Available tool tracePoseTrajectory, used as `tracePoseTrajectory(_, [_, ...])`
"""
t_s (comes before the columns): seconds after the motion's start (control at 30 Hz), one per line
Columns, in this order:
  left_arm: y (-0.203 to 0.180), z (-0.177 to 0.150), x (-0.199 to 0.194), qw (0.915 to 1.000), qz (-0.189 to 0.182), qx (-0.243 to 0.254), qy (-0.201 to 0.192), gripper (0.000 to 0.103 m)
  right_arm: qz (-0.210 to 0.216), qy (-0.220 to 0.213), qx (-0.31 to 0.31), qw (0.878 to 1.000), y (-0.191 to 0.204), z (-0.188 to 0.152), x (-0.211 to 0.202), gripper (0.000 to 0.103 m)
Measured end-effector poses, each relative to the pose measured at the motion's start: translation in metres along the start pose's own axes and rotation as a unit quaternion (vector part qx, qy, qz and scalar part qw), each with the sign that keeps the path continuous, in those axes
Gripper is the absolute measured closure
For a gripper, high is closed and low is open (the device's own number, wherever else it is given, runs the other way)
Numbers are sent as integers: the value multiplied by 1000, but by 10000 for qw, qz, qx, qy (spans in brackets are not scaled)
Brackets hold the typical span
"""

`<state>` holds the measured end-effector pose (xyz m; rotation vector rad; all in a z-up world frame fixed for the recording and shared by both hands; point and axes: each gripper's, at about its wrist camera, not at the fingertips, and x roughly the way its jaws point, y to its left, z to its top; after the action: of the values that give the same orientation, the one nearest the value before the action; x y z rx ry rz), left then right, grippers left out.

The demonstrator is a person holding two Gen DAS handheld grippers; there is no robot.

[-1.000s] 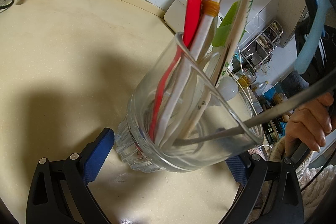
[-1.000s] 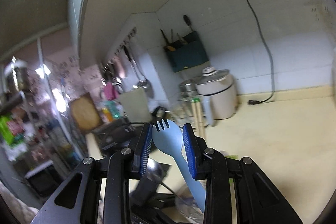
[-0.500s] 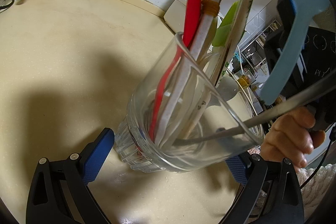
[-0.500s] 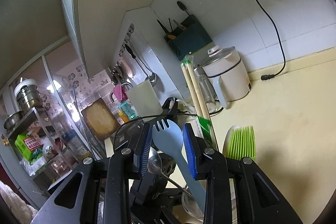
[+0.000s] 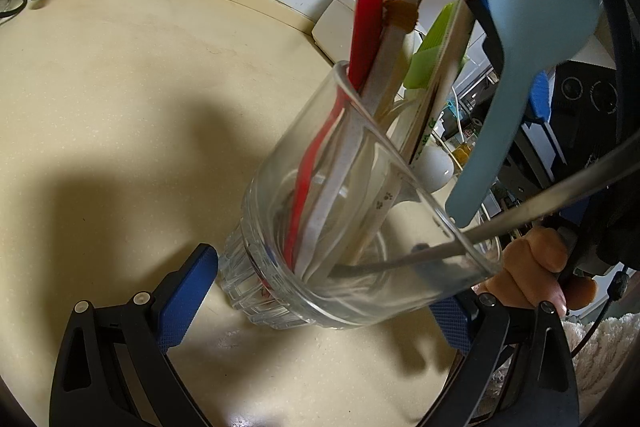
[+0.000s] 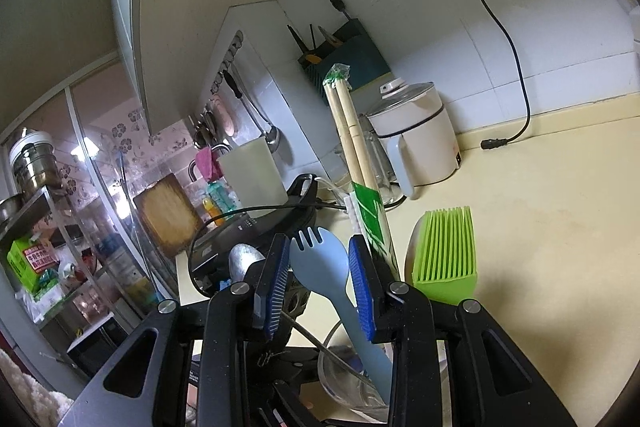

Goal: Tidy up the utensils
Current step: 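Lower the spork handle-first into the tumbler and open the right tool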

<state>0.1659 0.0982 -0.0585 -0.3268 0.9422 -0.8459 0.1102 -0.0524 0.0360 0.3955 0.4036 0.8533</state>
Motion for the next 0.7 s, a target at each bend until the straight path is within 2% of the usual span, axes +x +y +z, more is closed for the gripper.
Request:
tracePoseTrajectory(0.43, [0, 0, 0, 10000, 0, 0, 0, 4, -270, -120, -103, 9995, 0, 2, -23, 72])
tracePoseTrajectory(0.7, [0, 0, 0, 10000, 0, 0, 0, 4, -645, -29, -342, 9973, 1, 0, -36, 72])
